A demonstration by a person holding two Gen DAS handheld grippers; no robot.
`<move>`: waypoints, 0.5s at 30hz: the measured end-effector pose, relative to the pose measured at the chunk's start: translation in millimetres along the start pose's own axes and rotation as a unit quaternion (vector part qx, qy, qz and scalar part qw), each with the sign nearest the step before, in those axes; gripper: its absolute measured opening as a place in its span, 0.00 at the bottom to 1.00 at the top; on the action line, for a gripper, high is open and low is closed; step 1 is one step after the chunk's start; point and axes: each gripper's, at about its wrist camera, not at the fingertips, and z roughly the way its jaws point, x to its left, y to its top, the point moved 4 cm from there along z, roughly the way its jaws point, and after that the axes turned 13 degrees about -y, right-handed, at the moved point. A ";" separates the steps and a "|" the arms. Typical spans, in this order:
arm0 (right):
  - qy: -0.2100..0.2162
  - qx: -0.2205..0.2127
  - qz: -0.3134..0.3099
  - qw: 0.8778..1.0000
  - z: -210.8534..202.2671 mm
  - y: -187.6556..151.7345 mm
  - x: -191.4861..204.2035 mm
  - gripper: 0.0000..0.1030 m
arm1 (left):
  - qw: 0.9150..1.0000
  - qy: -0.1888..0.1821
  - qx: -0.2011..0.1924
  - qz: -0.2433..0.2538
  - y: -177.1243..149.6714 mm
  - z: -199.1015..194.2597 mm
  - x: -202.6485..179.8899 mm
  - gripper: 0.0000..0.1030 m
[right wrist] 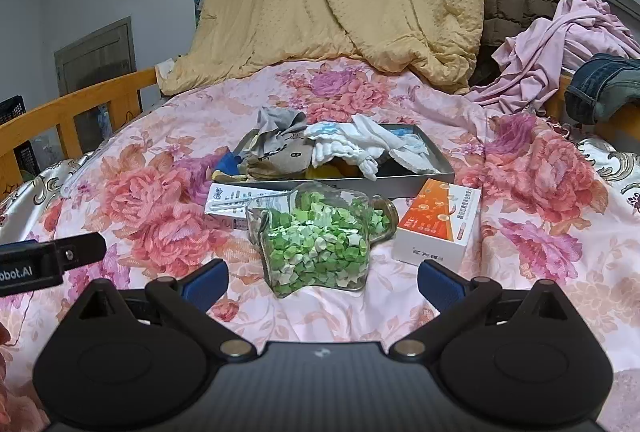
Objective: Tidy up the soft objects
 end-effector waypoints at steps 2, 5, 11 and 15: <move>0.000 0.000 0.001 1.000 0.4 0.0 -0.3 1.00 | 1.000 0.000 0.004 0.001 -1.1 1.2 -0.3 0.99; 0.000 0.000 0.001 1.000 0.3 0.2 -0.1 1.00 | 1.000 0.000 0.004 0.003 -1.4 1.6 -1.2 0.99; 0.000 0.000 0.001 1.000 0.9 -0.1 0.0 1.00 | 1.000 -0.001 0.009 0.004 -2.5 3.1 -1.7 0.99; 0.001 0.000 0.001 1.000 0.6 0.0 -0.1 1.00 | 1.000 0.000 0.010 0.004 -2.7 3.1 -1.8 0.99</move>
